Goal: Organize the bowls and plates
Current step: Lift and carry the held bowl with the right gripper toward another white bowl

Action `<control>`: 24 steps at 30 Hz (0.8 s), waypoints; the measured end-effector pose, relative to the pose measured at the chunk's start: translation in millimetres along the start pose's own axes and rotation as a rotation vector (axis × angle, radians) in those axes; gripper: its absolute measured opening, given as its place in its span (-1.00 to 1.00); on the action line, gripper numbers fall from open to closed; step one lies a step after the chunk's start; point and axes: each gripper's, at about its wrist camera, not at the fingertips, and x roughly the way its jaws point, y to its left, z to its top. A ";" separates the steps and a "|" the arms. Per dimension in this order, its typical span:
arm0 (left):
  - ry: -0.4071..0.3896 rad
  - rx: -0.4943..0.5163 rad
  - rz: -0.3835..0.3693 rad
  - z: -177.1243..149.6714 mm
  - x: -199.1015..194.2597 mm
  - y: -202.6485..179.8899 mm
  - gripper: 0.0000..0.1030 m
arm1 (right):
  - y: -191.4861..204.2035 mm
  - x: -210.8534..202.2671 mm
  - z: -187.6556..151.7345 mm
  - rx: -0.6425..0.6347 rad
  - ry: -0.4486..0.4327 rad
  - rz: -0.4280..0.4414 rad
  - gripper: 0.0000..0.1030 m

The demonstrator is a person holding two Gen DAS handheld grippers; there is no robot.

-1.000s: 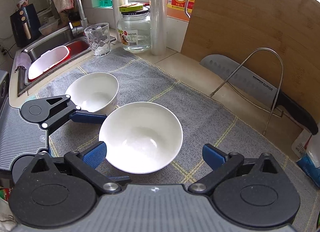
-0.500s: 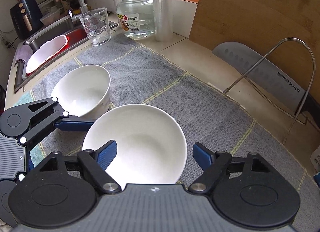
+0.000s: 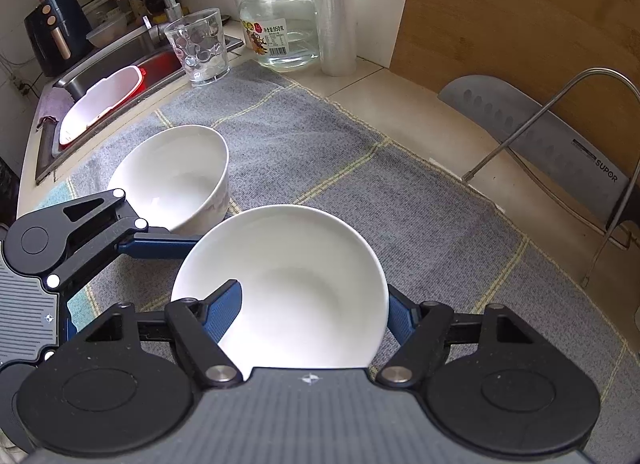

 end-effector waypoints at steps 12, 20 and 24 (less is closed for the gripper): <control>0.001 0.030 -0.008 -0.7 0.8 0.2 0.76 | -2.7 -1.8 0.0 0.042 0.007 0.015 0.55; -0.015 0.037 -0.009 7.1 -15.9 -3.6 0.76 | 2.2 -15.5 0.5 0.046 -0.010 0.021 0.55; -0.027 0.039 -0.013 12.0 -30.2 -8.4 0.76 | 7.1 -29.7 -1.8 0.043 -0.029 0.025 0.55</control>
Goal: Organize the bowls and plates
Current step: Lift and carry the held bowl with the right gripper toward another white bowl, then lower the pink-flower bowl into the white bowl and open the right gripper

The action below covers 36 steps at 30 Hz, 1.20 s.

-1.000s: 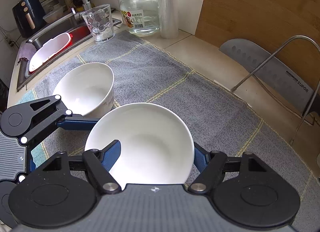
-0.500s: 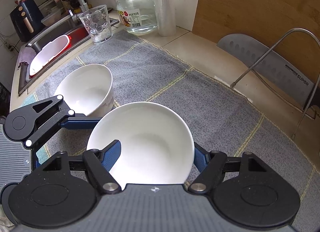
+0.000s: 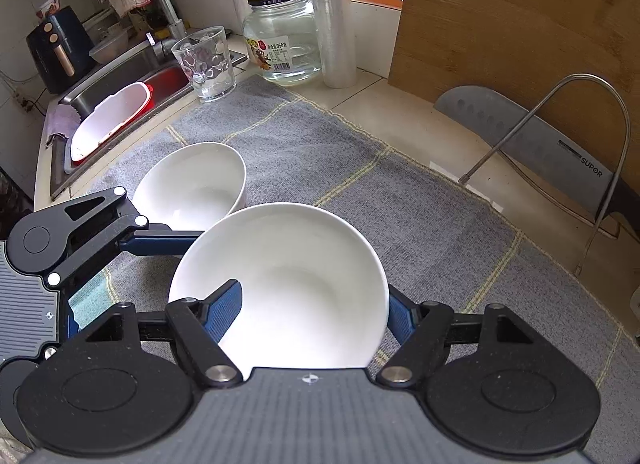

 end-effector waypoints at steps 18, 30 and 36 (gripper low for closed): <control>-0.047 0.042 -0.044 -0.8 -64.5 -42.9 0.76 | 37.8 -64.0 -45.9 0.007 -0.050 -0.012 0.55; -0.030 0.059 -0.092 -18.4 -79.1 -70.0 0.76 | 52.3 -78.1 -85.9 0.044 -0.037 -0.037 0.55; -0.006 0.053 -0.119 -26.5 -75.5 -76.3 0.76 | 52.4 -78.7 -98.3 0.065 -0.026 -0.051 0.55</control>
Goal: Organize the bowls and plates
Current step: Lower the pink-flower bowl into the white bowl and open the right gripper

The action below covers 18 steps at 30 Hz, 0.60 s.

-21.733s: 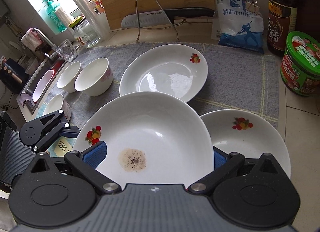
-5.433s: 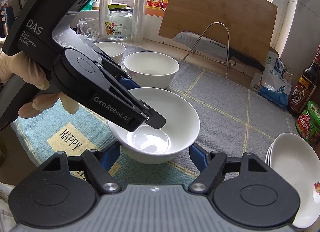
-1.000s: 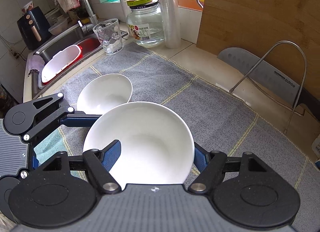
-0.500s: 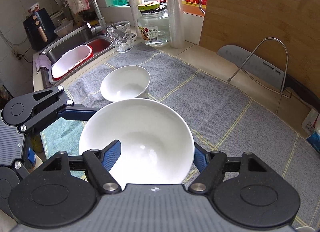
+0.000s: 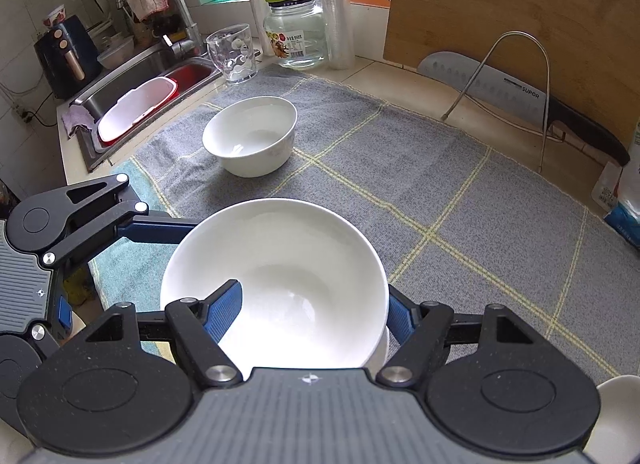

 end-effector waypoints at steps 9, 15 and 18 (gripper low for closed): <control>0.029 0.004 -0.020 -5.7 8.6 -4.5 0.76 | -4.7 2.8 -9.1 0.016 0.011 -0.008 0.55; 0.049 0.001 -0.022 -8.9 12.5 -4.1 0.76 | -2.9 6.0 -10.5 0.001 0.015 -0.014 0.55; 0.054 0.000 -0.022 -9.5 13.3 -4.5 0.76 | -3.8 5.8 -11.0 -0.002 0.015 -0.011 0.55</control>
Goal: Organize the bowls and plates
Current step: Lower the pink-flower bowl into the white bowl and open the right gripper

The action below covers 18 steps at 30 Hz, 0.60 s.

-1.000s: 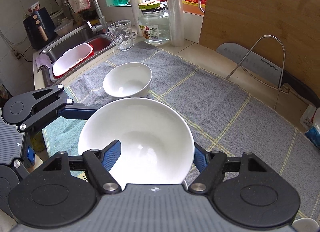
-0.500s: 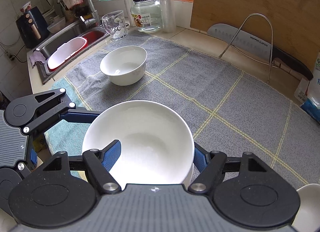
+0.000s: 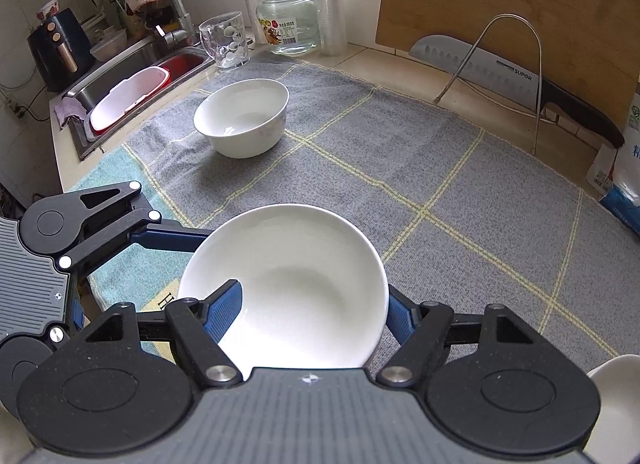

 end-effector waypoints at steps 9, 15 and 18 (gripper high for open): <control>0.014 -0.004 -0.010 -0.3 4.1 1.2 0.76 | 4.1 0.7 -1.7 -0.029 0.001 -0.021 0.55; 0.016 -0.003 -0.019 -1.5 6.6 0.7 0.76 | 5.1 1.4 -3.0 -0.038 0.004 -0.039 0.55; 0.015 -0.003 -0.023 -2.1 6.8 1.9 0.77 | 5.7 1.8 -3.4 -0.045 0.004 -0.042 0.59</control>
